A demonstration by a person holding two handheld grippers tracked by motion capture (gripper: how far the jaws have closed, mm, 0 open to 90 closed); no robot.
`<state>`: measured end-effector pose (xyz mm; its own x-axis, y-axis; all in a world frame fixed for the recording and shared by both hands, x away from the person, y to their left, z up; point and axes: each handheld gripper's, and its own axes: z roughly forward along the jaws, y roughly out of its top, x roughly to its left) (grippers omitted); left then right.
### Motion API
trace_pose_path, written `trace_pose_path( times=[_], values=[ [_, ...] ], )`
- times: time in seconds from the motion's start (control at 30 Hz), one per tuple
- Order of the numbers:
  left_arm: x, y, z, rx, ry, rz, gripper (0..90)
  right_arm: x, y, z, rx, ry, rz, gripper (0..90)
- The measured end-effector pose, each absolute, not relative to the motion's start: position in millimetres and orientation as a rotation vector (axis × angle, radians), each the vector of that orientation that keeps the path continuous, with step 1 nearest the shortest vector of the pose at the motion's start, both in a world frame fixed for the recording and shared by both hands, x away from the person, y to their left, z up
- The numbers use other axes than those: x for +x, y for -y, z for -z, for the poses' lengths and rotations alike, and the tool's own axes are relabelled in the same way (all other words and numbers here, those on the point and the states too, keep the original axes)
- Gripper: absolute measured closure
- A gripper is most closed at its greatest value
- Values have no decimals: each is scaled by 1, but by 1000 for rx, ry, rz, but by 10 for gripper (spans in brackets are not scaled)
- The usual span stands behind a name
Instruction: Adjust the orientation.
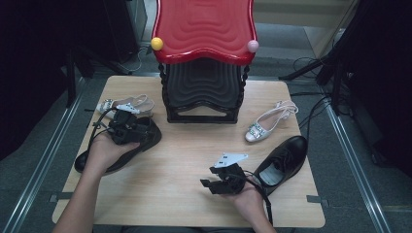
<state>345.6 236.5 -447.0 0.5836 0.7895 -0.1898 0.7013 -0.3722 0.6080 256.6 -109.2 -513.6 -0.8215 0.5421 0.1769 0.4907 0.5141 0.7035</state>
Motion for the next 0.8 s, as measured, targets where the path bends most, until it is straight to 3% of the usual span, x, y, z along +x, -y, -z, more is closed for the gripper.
trace_pose_path(
  times=[0.37, 0.63, 0.8],
  values=[
    [363, -234, 466, 2125, -1190, -151, 566, 252, 112, 517, 947, -2685, -1194, 431],
    [372, -226, 480, 2172, -1206, -266, 667, 249, 118, 519, 988, -2682, -1168, 420],
    [374, -227, 482, 2178, -1205, -256, 718, 248, 119, 520, 999, -2682, -1162, 420]
  ],
)
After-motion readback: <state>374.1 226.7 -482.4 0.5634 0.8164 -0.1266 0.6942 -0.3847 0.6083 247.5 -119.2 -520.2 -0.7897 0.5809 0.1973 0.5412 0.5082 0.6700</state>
